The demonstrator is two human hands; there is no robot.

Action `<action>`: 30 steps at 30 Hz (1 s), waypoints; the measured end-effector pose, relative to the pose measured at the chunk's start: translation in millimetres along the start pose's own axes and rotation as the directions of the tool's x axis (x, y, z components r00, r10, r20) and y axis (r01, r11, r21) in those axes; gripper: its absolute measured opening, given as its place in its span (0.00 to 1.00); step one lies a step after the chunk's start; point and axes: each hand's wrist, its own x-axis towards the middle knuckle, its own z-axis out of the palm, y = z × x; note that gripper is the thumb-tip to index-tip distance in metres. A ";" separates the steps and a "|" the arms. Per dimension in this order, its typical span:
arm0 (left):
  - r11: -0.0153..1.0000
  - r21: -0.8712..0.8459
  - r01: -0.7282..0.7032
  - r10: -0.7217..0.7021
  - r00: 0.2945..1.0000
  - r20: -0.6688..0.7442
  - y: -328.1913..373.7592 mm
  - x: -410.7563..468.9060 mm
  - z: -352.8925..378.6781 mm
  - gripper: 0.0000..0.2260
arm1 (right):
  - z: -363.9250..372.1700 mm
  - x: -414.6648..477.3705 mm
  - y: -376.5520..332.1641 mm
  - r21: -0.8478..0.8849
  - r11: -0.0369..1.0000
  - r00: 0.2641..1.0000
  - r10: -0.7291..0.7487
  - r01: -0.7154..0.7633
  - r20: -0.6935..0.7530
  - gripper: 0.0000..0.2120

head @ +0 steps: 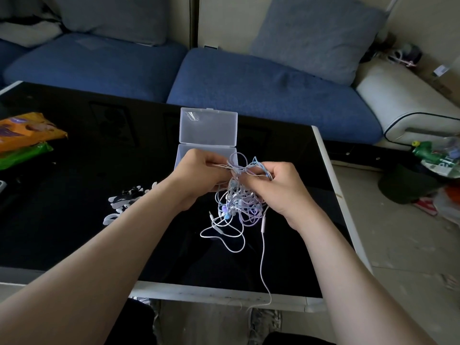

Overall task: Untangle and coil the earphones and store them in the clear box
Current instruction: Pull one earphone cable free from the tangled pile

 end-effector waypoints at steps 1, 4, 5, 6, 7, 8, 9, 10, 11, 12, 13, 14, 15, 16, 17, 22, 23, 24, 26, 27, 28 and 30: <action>1.000 -0.006 0.004 -0.004 1.000 -0.013 0.6 0.0 0.8 0.07 | 0.3 -0.8 -0.1 -0.033 0.999 1.000 0.005 -0.004 0.023 0.08; 1.000 -0.011 0.019 -0.019 0.999 -0.031 2.6 -1.1 2.4 0.07 | 2.4 -0.6 2.0 -0.112 0.994 0.999 0.024 -0.019 0.038 0.13; 1.000 -0.020 0.023 -0.024 0.999 -0.037 3.7 -2.0 2.5 0.07 | 2.5 -0.2 2.1 -0.121 0.992 0.999 0.028 -0.023 0.039 0.14; 0.999 -0.027 0.027 -0.028 0.999 -0.042 4.3 -3.1 2.8 0.08 | 2.3 0.0 2.4 -0.127 0.992 0.999 0.030 -0.025 0.042 0.15; 0.999 -0.025 0.027 -0.028 0.999 -0.044 5.1 -3.6 2.8 0.09 | 1.8 0.1 1.9 -0.133 0.991 0.998 0.027 -0.021 0.048 0.15; 1.000 -0.013 0.023 -0.024 0.999 -0.039 5.1 -4.2 3.1 0.11 | 2.1 -0.3 2.2 -0.140 0.990 0.998 0.021 -0.013 0.055 0.15; 1.000 0.006 0.012 -0.012 0.999 -0.032 5.0 -4.5 2.9 0.12 | 2.8 -0.7 2.3 -0.142 0.990 0.998 0.011 -0.003 0.055 0.15; 0.999 0.032 -0.002 0.003 1.000 -0.028 4.9 -5.0 2.5 0.13 | 4.3 -0.9 3.2 -0.135 0.991 0.999 0.000 0.007 0.046 0.14; 0.998 0.061 -0.019 0.021 0.999 -0.029 5.1 -5.6 1.8 0.13 | 5.5 -0.9 3.7 -0.123 0.992 1.000 -0.009 0.013 0.030 0.13; 0.994 0.098 -0.041 0.045 0.998 -0.037 5.6 -6.1 1.2 0.13 | 6.9 -0.6 4.0 -0.107 0.994 1.000 -0.011 0.012 0.010 0.13; 0.987 0.145 -0.068 0.076 0.996 -0.046 6.2 -6.7 0.8 0.13 | 7.3 -0.9 3.0 -0.085 0.996 1.000 0.003 -0.004 -0.005 0.14; 0.976 0.196 -0.099 0.111 0.992 -0.054 6.7 -7.0 0.8 0.13 | 6.9 -0.2 2.7 -0.053 0.998 0.999 0.029 -0.030 -0.018 0.13; 0.962 0.244 -0.126 0.145 0.987 -0.062 6.7 -6.9 0.8 0.13 | 5.4 0.6 1.9 -0.018 0.998 0.998 0.063 -0.063 -0.021 0.12; 0.947 0.284 -0.149 0.175 0.982 -0.066 6.4 -7.2 1.1 0.12 | 4.1 1.8 1.6 0.014 0.995 0.995 0.095 -0.095 -0.013 0.10; 0.932 0.319 -0.171 0.200 0.978 -0.061 6.1 -7.3 1.0 0.12 | 3.3 2.4 1.1 0.037 0.991 0.992 0.127 -0.127 0.005 0.08; 0.899 0.385 -0.208 0.232 0.973 -0.018 2.8 -5.3 3.0 0.15 | 6.0 4.7 1.5 0.081 0.974 0.976 0.206 -0.212 0.075 0.04; 0.899 0.387 -0.206 0.230 0.973 -0.016 2.6 -4.6 3.7 0.15 | 6.0 4.6 1.0 0.059 0.979 0.979 0.190 -0.194 0.072 0.05; 0.899 0.387 -0.205 0.229 0.973 -0.015 1.8 -3.9 4.3 0.15 | 6.8 5.3 2.3 0.012 0.987 0.985 0.161 -0.162 0.065 0.06; 0.902 0.384 -0.200 0.222 0.975 -0.014 1.2 -3.5 4.6 0.13 | 9.5 6.2 4.9 -0.122 0.989 0.994 0.096 -0.088 0.059 0.08; 0.907 0.374 -0.192 0.212 0.977 -0.012 1.2 -3.5 4.5 0.13 | 11.1 6.2 5.8 -0.168 0.984 0.995 0.076 -0.065 0.060 0.08; 0.914 0.361 -0.184 0.199 0.980 -0.005 1.6 -4.2 4.2 0.12 | 12.7 6.5 7.1 -0.189 0.981 0.996 0.063 -0.050 0.061 0.09; 0.926 0.337 -0.169 0.175 0.984 0.012 3.4 -6.3 3.5 0.11 | 13.4 6.8 7.5 -0.189 0.981 0.997 0.051 -0.038 0.062 0.09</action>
